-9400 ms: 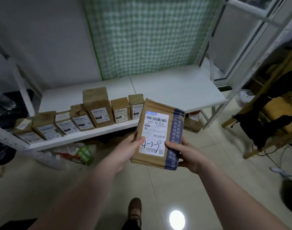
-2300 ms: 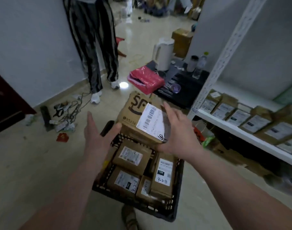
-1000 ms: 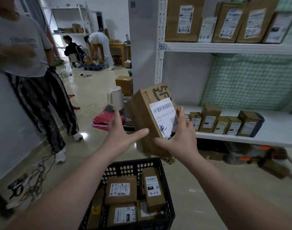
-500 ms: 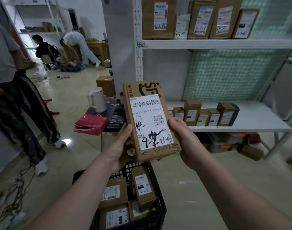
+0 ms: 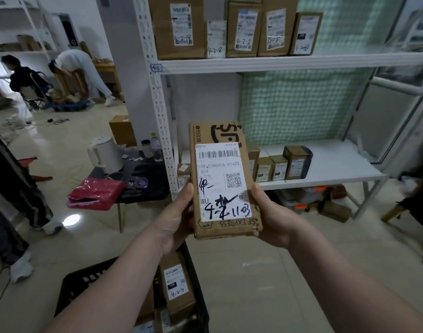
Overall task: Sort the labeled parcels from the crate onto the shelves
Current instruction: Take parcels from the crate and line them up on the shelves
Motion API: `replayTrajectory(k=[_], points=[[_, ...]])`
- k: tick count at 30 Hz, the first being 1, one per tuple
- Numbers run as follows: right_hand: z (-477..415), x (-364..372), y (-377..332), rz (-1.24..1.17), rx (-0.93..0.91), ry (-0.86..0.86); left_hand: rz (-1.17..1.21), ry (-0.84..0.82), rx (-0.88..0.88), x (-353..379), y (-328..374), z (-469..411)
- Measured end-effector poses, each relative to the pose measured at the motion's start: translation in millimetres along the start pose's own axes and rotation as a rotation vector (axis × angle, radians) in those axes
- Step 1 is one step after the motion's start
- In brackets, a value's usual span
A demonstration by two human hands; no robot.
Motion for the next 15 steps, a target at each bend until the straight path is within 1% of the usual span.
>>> replayTrajectory(k=[2, 4, 11, 13, 15], points=[[9.6, -14.6, -6.3, 0.045, 0.015, -0.034, -0.018, -0.011, -0.011, 12.9, -1.3, -19.4], [20.7, -34.7, -12.9, 0.088, 0.02, -0.03, -0.06, -0.045, -0.003, 28.7, 0.4, -38.8], [60.5, -105.6, -62.8, 0.086, -0.061, 0.106, -0.192, -0.114, 0.019, 95.7, 29.0, -109.2], [71.3, -125.1, -79.0, 0.076, -0.09, 0.139, -0.256, -0.097, 0.011, 110.8, 39.0, -129.7], [81.6, -144.0, -91.4, 0.04, -0.095, 0.151, -0.317, -0.042, -0.002, 121.5, 47.5, -149.3]])
Point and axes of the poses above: each hand's wrist, its own z-axis away from the middle knuckle, its own x-axis out of the palm, y = z × x, the point moved 8 cm from there along -z, towards the middle knuckle, and after that the axes turned 12 degrees about -y, right-handed, at the moved point
